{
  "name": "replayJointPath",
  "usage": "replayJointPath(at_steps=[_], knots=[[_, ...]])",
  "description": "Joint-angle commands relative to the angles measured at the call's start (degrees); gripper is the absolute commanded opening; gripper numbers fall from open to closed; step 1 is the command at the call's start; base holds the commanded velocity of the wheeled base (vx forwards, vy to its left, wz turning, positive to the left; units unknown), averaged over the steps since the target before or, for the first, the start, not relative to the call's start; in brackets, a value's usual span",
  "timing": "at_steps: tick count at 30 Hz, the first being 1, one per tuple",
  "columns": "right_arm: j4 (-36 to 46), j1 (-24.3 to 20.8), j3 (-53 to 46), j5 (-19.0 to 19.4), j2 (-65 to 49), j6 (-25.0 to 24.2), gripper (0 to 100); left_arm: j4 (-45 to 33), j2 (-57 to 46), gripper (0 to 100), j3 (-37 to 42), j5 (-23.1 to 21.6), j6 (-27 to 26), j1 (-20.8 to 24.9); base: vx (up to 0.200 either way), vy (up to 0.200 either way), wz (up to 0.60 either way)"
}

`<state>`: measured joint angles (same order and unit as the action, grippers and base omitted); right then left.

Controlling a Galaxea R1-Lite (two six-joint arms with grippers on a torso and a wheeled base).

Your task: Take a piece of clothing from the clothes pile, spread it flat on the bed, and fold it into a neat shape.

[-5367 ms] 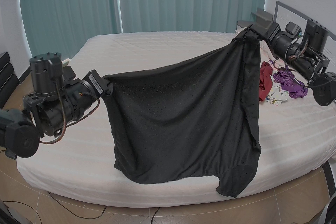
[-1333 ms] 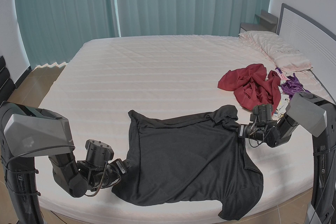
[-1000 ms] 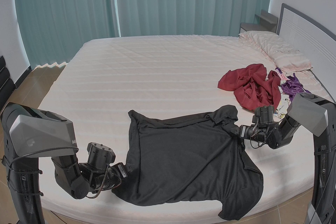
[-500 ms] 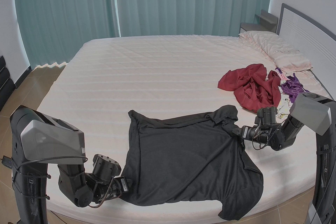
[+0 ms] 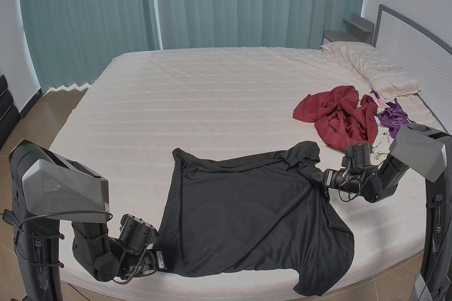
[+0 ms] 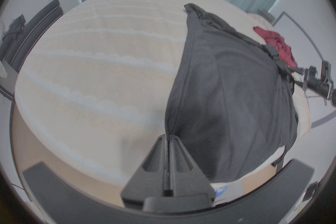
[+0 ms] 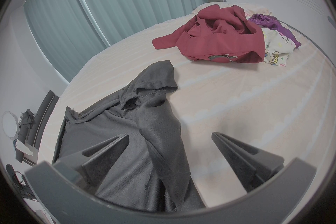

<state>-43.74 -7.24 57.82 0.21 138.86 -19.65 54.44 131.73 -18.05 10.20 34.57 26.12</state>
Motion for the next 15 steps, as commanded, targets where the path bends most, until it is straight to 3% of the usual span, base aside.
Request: replayJointPath(at_steps=[1,8,15], knots=[[-0.03,-0.23,0.36,-0.03,-0.08,0.32,100,-7.86,-5.17,0,1.53,0.17,-2.32,-0.20,0.000,0.000,0.00],[0.15,-0.32,0.80,-0.12,0.36,0.40,100,-19.90,-6.66,0,-0.75,2.28,-3.46,-0.20,0.000,0.000,0.00],[0.59,-1.28,1.86,-0.38,1.67,0.75,100,-20.78,-6.14,0,-1.37,2.36,-3.37,-0.20,0.000,0.000,0.00]])
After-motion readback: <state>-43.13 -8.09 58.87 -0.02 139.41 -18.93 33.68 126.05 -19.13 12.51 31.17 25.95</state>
